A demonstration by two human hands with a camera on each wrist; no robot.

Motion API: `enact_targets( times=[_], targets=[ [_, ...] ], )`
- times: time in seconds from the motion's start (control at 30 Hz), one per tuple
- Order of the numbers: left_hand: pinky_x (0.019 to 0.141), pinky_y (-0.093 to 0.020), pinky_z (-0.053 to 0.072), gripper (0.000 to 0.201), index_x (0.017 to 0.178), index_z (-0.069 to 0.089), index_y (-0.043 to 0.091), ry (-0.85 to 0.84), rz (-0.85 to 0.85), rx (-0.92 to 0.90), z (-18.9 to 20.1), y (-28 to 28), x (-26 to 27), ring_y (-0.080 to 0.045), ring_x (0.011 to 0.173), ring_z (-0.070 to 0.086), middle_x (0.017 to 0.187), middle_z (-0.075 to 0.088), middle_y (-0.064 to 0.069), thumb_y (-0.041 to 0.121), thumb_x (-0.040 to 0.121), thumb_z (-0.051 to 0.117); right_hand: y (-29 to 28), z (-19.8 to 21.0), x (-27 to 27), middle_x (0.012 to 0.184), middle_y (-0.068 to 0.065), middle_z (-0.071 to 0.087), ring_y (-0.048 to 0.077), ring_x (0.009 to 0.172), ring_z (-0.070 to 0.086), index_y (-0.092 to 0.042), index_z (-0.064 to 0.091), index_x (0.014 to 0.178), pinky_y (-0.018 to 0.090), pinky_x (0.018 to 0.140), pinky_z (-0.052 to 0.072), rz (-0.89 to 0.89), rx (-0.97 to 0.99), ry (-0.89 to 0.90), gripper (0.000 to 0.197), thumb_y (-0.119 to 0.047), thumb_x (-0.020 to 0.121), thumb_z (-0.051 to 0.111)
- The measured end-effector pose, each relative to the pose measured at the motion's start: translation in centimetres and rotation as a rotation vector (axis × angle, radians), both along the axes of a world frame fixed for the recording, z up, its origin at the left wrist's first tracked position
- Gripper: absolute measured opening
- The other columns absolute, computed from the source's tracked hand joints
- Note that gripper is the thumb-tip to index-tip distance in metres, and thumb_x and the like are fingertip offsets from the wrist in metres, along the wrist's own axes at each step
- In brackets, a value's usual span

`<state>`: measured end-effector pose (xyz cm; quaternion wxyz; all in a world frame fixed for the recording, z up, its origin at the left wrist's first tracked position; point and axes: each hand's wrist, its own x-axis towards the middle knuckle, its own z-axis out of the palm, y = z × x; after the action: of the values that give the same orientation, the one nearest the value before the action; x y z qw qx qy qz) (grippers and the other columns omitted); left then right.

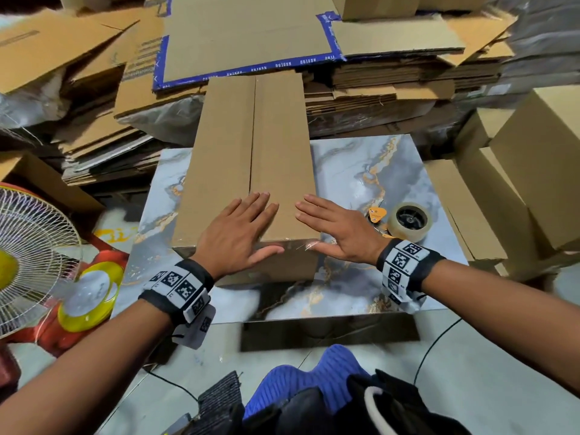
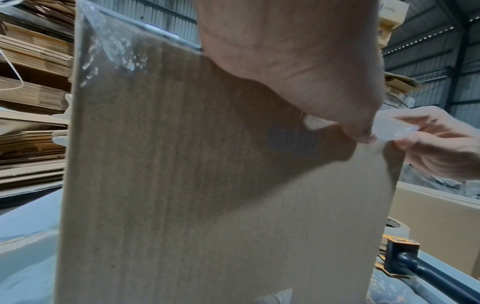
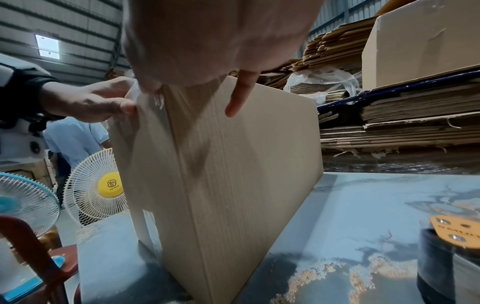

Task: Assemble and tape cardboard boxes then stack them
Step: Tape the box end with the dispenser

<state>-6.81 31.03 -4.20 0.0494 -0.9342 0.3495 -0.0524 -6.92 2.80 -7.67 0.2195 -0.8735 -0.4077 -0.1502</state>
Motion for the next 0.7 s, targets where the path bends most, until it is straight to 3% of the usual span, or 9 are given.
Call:
enact_targets(
  times=[0.13,0.23,0.33,0.43,0.5,0.7],
  targets=[
    [0.119,-0.050,0.032,0.093,0.156,0.034,0.011,0.009,-0.003,0.017,0.0,0.1,0.0,-0.032,0.149,0.032,0.162,0.032,-0.017,0.079,0.095,0.021,-0.3,0.1,0.3,0.158,0.000,0.043,0.019,0.151,0.031,-0.015,0.051,0.148,0.036,0.079,0.061,-0.007,-0.071,0.021,0.063,-0.049,0.096,0.061],
    [0.119,-0.050,0.033,0.095,0.156,0.033,0.010,0.010,-0.009,0.026,0.0,0.1,0.1,-0.033,0.149,0.032,0.162,0.032,-0.017,0.080,0.094,0.022,-0.6,0.8,0.2,0.163,-0.003,0.033,0.015,0.154,0.021,-0.019,0.042,0.154,0.035,0.075,0.062,0.001,-0.137,0.081,0.077,-0.058,0.091,0.064],
    [0.119,-0.050,0.033,0.093,0.157,0.033,0.010,0.011,-0.011,0.022,-0.1,0.1,0.1,-0.033,0.149,0.031,0.162,0.032,-0.017,0.079,0.095,0.024,-0.8,1.9,-0.4,0.166,-0.006,0.026,0.010,0.155,0.013,-0.022,0.036,0.157,0.038,0.088,0.059,0.007,-0.118,0.197,0.080,-0.070,0.093,0.047],
    [0.121,-0.050,0.029,0.096,0.158,0.030,0.011,0.020,-0.012,0.024,-0.2,0.1,0.2,-0.032,0.151,0.027,0.164,0.028,-0.016,0.081,0.094,0.023,0.1,1.8,-1.0,0.161,-0.005,0.036,0.009,0.153,0.020,-0.020,0.046,0.152,0.039,0.106,0.049,-0.070,-0.019,0.260,0.073,-0.068,0.099,0.035],
    [0.121,-0.050,0.029,0.098,0.158,0.030,0.010,0.025,-0.019,0.023,-0.2,0.2,0.1,-0.032,0.152,0.026,0.164,0.027,-0.017,0.082,0.093,0.023,0.9,1.1,-1.3,0.156,-0.002,0.045,0.012,0.151,0.028,-0.016,0.053,0.146,0.040,0.110,0.046,-0.131,0.026,0.216,0.069,-0.064,0.101,0.036],
    [0.121,-0.051,0.027,0.097,0.158,0.030,0.010,0.056,-0.026,-0.001,-0.1,0.1,0.1,-0.032,0.152,0.025,0.164,0.027,-0.018,0.081,0.094,0.016,0.6,0.5,-1.0,0.154,0.002,0.048,0.019,0.148,0.035,-0.013,0.054,0.145,0.031,0.087,0.058,-0.108,-0.045,0.058,0.066,-0.053,0.093,0.060]
  ],
)
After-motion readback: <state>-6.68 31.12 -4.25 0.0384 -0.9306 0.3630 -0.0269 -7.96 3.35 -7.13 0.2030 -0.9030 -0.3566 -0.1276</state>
